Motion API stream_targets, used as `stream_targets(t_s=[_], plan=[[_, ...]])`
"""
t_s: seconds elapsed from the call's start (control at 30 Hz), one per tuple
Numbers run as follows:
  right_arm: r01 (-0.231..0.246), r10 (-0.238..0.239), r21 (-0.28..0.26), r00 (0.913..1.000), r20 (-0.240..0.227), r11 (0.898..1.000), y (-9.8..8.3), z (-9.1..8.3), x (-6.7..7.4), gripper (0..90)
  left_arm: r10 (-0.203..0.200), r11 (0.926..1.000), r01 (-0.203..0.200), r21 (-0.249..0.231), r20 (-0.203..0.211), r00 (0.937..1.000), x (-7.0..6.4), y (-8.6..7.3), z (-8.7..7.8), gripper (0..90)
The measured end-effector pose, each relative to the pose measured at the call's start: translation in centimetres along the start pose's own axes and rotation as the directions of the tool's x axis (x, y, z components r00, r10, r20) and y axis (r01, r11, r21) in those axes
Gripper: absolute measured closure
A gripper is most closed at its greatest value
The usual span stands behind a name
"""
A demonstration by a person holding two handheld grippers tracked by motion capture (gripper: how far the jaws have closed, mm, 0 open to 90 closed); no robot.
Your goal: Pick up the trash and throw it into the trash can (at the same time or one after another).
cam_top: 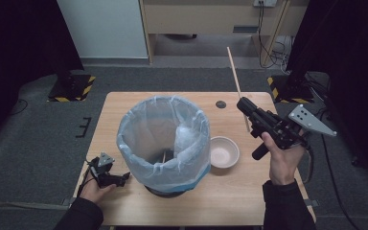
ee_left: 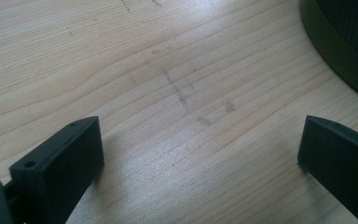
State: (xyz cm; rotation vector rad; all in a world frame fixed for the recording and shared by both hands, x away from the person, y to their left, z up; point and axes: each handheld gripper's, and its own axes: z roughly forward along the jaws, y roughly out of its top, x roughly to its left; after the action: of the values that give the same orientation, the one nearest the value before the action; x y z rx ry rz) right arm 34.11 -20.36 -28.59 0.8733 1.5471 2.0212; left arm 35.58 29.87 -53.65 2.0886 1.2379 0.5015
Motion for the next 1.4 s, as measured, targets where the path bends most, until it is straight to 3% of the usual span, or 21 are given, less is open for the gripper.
stream_targets(t_s=[0.53, 0.97, 1.07, 1.4], plan=[[0.025, -0.022, 0.036, 0.9961, -0.086, 0.999, 0.3, 4.0, 3.0, 85.9, 0.0, 1.0, 0.0, 0.0, 0.0, 1.0, 0.0, 0.0, 0.0, 0.0], [0.061, -0.044, 0.11, 0.9885, -0.145, 0.992, -0.4, 7.2, 5.7, 86.0, 0.0, 1.0, 0.0, 0.0, 0.0, 1.0, 0.0, 0.0, 0.0, 0.0], [0.044, -0.025, 0.119, 0.9875, -0.156, 0.992, -0.6, 7.6, 5.9, 85.9, 0.0, 1.0, 0.0, 0.0, 0.0, 1.0, 0.0, 0.0, 0.0, 0.0], [0.064, -0.035, 0.181, 0.9865, -0.16, 0.981, -1.8, 9.2, 6.4, 85.5, 0.0, 1.0, 0.0, 0.001, 0.0, 1.0, 0.0, 0.0, 0.0, 0.0]])
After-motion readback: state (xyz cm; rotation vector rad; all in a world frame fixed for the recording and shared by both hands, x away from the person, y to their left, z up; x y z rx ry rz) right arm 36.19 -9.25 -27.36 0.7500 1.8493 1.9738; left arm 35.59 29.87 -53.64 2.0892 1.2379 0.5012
